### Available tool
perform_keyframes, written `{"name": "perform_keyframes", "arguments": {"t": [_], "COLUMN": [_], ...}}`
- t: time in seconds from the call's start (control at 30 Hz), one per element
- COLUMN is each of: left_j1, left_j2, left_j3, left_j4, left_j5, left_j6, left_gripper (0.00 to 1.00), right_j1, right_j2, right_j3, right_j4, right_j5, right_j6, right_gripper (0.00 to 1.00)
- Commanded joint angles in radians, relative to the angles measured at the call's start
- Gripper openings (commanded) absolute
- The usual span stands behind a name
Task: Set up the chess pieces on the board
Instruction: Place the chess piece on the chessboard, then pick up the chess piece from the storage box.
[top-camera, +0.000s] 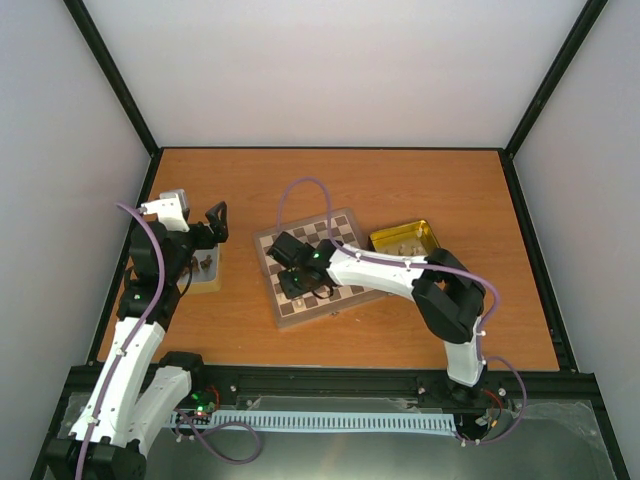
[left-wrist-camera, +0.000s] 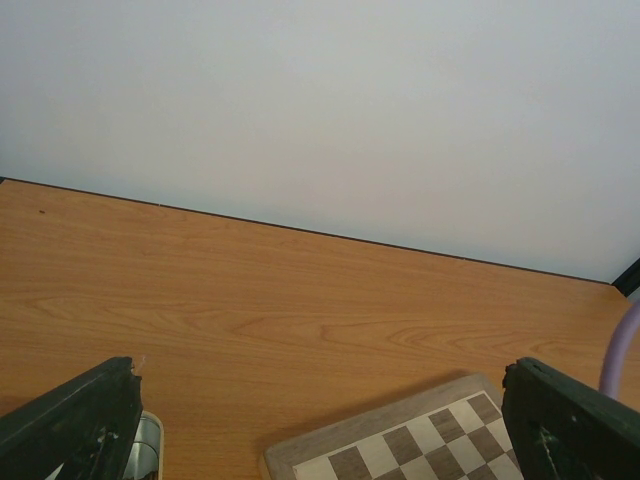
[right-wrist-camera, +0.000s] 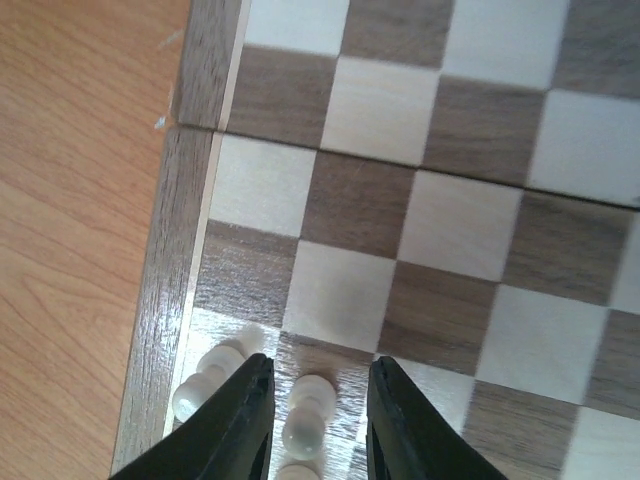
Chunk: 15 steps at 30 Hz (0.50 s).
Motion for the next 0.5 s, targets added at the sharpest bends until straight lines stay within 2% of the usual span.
{"name": "perform_keyframes", "arguments": {"t": [0.0,0.3,0.47], "left_j1": [-0.003,-0.003,-0.003], "left_j2": [-0.012,-0.016,-0.010], "left_j3": [0.029,0.032,0.030], "left_j4": [0.014,0.013,0.016], "left_j5": [0.006,0.001,0.007], "left_j6": [-0.010,-0.011,-0.010], "left_gripper": [1.00,1.00,1.00], "right_j1": [-0.016,-0.262,-0.421], "right_j2": [-0.097,-0.361,-0.506], "right_j3": [0.011,-0.171,-0.323], "right_j4": [-0.015,-0.032,-0.011], "right_j5": [0.124,0.317,0.351], "right_j6": [0.040,0.104,0.094], "right_gripper": [0.28,0.29,0.36]}}
